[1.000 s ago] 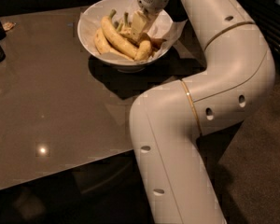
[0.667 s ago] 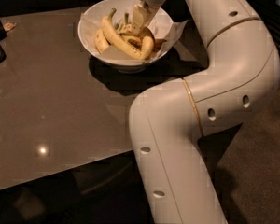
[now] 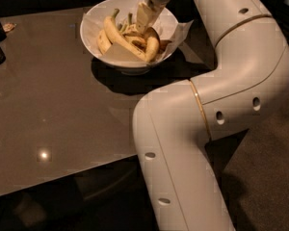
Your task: Pick banana from white bowl
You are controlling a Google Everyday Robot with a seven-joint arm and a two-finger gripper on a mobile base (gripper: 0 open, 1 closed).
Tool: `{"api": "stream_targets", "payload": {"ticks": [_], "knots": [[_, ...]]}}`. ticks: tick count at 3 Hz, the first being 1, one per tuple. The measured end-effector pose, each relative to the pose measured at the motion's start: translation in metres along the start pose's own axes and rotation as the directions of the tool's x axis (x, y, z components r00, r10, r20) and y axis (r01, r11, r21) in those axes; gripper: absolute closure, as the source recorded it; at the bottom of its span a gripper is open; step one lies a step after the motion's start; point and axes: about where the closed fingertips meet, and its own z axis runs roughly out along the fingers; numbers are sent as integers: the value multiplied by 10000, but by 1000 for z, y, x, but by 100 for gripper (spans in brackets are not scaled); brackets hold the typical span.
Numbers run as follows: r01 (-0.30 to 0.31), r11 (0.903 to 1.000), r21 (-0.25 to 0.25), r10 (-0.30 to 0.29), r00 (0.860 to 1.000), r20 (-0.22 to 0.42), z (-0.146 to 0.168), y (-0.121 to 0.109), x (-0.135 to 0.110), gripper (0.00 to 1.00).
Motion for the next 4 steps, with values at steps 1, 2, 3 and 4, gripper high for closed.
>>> {"api": "stream_targets", "payload": {"ticks": [1, 2, 3, 4], "knots": [[99, 9999, -28, -99, 9998, 171, 3, 1, -7, 100], [138, 9999, 42, -140, 9985, 528, -14, 5, -14, 100], [126, 9996, 260, -145, 9969, 768, -32, 7, -18, 100], [122, 9995, 295, -146, 9963, 841, -28, 5, -22, 81]]}}
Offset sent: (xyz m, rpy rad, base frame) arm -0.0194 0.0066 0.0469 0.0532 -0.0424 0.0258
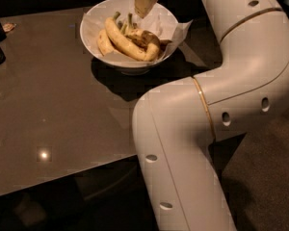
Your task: Pick banana from white bowl
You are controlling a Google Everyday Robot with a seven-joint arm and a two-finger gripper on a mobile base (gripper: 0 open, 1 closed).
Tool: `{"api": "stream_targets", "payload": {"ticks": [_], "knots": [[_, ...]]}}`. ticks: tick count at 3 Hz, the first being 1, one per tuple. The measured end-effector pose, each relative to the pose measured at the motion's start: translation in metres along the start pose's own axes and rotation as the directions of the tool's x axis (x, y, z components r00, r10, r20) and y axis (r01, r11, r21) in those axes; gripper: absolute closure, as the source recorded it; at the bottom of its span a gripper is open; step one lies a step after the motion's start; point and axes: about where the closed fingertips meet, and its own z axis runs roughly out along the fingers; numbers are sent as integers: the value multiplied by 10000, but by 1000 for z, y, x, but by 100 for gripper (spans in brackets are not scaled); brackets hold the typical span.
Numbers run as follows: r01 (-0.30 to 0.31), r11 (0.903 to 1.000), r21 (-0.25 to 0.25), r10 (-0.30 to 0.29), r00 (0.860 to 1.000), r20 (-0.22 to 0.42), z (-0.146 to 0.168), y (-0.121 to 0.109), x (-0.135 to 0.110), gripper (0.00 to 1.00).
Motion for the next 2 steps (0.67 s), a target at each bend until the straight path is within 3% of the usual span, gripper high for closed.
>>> {"api": "stream_targets", "payload": {"ticks": [2], "knots": [[0, 10000, 0, 0, 10000, 0, 0, 0, 0, 35]]}}
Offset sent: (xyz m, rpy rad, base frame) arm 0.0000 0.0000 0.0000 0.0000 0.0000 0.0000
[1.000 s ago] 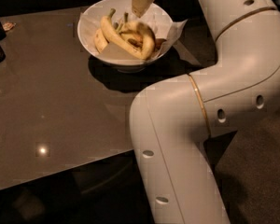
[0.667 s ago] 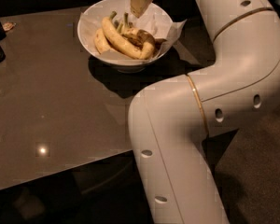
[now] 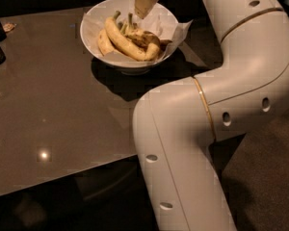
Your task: Pick banana from white bowl
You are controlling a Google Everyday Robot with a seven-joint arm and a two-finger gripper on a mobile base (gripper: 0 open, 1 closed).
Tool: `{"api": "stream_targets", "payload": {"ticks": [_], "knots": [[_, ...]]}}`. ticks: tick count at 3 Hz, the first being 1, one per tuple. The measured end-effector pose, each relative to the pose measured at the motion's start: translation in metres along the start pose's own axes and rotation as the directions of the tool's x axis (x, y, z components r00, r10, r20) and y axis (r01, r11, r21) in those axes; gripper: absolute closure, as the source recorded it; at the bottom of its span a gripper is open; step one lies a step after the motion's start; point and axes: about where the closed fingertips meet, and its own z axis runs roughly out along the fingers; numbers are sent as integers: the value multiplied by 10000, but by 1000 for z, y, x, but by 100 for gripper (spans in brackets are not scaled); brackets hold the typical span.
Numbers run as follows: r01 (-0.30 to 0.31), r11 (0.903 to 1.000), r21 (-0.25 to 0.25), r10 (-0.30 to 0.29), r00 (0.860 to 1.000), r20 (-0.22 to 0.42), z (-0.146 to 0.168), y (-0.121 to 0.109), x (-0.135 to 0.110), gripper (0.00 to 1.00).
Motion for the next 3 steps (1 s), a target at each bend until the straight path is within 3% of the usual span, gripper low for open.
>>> {"api": "stream_targets", "payload": {"ticks": [1, 2, 3], "knots": [[0, 10000, 0, 0, 10000, 0, 0, 0, 0, 12], [0, 10000, 0, 0, 10000, 1, 0, 0, 0, 0], [0, 10000, 0, 0, 10000, 1, 0, 0, 0, 0]]}}
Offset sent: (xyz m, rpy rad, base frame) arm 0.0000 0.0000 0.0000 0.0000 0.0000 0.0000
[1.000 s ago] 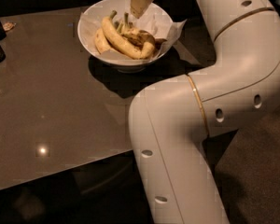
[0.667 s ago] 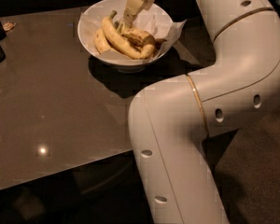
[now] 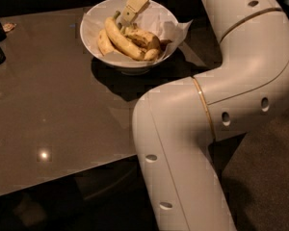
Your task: Pick banana from white bowl
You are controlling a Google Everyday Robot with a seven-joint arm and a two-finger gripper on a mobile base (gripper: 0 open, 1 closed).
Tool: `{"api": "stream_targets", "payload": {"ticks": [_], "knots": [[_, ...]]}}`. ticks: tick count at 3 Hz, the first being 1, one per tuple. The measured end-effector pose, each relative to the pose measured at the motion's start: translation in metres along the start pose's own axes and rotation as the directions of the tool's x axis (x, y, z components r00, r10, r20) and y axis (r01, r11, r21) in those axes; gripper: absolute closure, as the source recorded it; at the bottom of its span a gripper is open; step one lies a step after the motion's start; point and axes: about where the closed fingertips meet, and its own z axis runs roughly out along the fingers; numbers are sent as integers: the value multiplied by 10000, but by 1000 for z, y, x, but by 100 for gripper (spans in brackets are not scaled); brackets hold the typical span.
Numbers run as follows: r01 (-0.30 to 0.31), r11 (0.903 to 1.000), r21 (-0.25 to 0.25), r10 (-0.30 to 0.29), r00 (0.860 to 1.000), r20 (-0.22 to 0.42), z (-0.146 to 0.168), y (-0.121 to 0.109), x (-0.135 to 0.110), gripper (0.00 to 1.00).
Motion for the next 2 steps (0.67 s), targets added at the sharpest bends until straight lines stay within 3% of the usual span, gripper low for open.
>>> {"api": "stream_targets", "payload": {"ticks": [1, 2], "knots": [[0, 10000, 0, 0, 10000, 1, 0, 0, 0, 12], [0, 10000, 0, 0, 10000, 1, 0, 0, 0, 9]]}}
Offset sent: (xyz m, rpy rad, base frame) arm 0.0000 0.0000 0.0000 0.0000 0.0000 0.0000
